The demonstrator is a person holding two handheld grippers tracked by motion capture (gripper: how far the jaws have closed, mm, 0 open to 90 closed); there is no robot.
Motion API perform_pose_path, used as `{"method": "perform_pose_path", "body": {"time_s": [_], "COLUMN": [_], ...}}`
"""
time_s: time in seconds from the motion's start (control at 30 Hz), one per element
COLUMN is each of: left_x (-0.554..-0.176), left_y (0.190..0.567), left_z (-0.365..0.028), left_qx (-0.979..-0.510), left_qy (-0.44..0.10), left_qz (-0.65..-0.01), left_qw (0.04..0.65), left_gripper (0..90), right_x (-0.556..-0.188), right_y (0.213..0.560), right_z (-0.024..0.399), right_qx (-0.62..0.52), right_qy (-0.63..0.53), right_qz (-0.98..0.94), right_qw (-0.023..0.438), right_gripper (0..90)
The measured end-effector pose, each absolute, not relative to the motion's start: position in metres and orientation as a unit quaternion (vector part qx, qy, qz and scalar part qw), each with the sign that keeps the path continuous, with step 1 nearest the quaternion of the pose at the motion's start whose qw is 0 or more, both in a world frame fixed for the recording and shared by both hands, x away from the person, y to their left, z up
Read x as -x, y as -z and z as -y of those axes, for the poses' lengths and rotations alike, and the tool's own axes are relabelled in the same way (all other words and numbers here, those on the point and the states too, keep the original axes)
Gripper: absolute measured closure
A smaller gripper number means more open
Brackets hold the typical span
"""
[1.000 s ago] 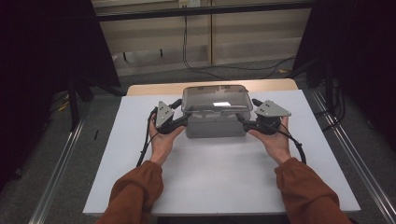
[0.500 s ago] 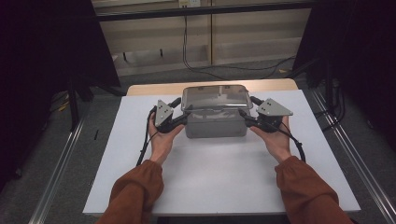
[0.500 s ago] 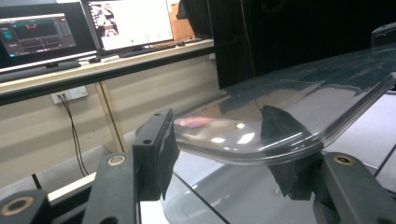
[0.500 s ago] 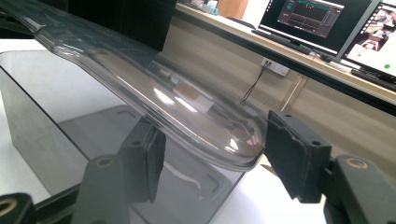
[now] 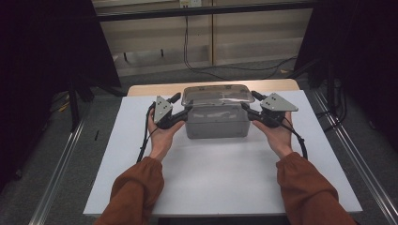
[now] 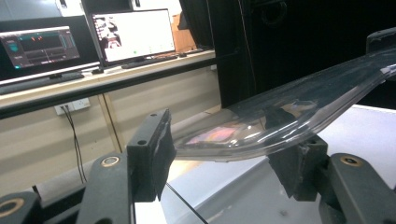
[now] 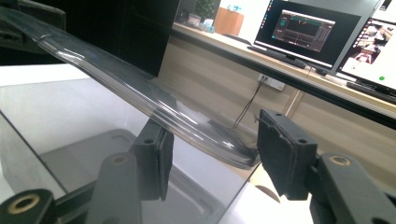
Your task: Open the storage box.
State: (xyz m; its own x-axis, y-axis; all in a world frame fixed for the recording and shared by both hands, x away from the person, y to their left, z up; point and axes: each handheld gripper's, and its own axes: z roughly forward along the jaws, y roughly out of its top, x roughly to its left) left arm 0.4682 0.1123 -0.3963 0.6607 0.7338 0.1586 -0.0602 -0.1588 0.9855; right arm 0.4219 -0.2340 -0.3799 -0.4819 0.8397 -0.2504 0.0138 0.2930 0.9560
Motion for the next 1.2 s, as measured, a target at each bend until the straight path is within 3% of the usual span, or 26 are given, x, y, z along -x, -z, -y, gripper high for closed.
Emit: {"method": "perform_pose_path", "body": {"time_s": [0.47,0.77,1.2], "left_x": [-0.481,-0.487,-0.492], "left_y": [0.386,0.383,0.379], "left_z": [-0.115,-0.113,-0.113], "left_qx": [-0.681,-0.69,-0.687], "left_qy": [-0.317,-0.306,-0.307], "left_qz": [-0.269,-0.262,-0.267], "left_qw": [0.603,0.601,0.602], "left_gripper": [45.4,57.0,60.0], "right_x": [-0.434,-0.441,-0.454], "right_y": [0.366,0.366,0.367], "right_z": [0.236,0.238,0.241], "right_qx": [-0.311,-0.313,-0.329], "right_qy": [-0.528,-0.534,-0.543], "right_qz": [-0.682,-0.679,-0.67], "right_qw": [0.4,0.395,0.384], "right_gripper": [49.4,50.5,49.4]}}
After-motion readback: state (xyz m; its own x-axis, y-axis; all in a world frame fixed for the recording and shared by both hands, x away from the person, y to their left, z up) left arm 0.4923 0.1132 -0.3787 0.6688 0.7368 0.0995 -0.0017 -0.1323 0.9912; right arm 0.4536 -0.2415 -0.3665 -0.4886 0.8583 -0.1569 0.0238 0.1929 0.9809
